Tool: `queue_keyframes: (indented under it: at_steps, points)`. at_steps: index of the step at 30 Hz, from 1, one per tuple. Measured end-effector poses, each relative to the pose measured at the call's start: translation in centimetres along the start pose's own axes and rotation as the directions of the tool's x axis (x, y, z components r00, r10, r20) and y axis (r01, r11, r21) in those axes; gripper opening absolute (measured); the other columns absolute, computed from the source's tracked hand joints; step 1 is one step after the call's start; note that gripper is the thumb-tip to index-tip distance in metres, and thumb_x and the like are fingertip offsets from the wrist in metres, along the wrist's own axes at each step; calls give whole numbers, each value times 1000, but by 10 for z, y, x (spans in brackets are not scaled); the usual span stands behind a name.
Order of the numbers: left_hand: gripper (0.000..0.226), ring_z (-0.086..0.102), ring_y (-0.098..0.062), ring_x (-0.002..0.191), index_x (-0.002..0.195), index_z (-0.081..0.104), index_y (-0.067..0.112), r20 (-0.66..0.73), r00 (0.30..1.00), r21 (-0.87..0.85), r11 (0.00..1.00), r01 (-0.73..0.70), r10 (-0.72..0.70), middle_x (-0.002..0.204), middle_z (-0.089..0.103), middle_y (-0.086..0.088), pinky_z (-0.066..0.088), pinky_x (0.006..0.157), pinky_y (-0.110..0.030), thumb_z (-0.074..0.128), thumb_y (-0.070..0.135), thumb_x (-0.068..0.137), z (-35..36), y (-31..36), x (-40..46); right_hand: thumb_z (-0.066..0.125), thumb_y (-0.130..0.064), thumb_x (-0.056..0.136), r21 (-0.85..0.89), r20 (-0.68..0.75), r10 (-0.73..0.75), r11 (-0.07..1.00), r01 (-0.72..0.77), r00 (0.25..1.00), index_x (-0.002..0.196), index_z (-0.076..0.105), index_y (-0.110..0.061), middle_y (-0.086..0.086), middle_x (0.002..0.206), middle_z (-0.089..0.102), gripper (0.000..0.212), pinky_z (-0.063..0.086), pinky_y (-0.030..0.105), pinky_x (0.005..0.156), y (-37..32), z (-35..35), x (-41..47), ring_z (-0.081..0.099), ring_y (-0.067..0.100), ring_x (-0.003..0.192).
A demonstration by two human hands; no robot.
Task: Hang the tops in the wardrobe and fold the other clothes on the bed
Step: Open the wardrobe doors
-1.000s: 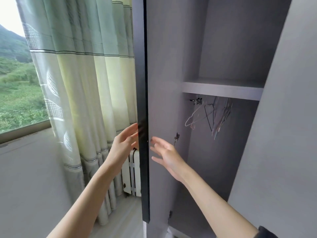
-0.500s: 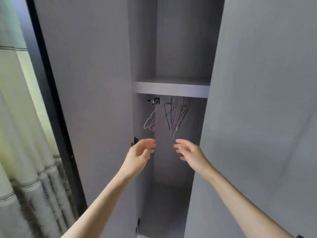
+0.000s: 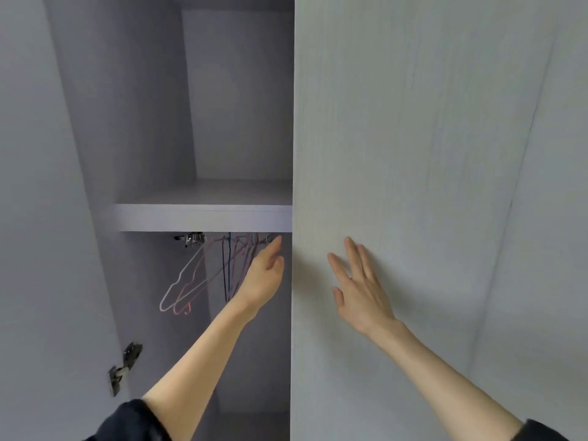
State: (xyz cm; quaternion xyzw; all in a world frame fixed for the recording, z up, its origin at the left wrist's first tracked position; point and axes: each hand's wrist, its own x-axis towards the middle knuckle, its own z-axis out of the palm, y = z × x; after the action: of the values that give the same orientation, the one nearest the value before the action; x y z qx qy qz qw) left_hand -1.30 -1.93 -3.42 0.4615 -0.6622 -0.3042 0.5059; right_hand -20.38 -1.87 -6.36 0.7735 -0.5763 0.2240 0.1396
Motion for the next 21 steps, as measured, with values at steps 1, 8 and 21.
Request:
queue_keyframes:
  at_steps: [1,8,21]
  points:
    - [51,39,5,129,140,39,27,33,998,-12,998,-56,56,143,41,13,28,105,-11,30,1,98,3,2,10,39,-24,97,-10,7,-15,1000,15,1000,151,7,-26,6,150,-34,62,21,30,113,1,4,2,-27,29,141]
    - [73,57,-1,112,117,61,34,159,985,-112,993,-46,63,115,66,15,37,99,-22,25,-16,78,-5,2,28,42,-27,97,12,62,-31,999,30,998,150,5,-29,-3,138,-47,65,34,29,106,0,5,1,-37,25,135]
    - [63,62,-8,105,114,62,21,370,921,-181,982,-57,122,109,70,6,43,93,-32,25,-17,80,-19,46,-69,46,-6,96,650,172,210,710,-271,962,150,11,-30,-16,152,-19,68,15,25,116,-53,-51,-99,1,3,143]
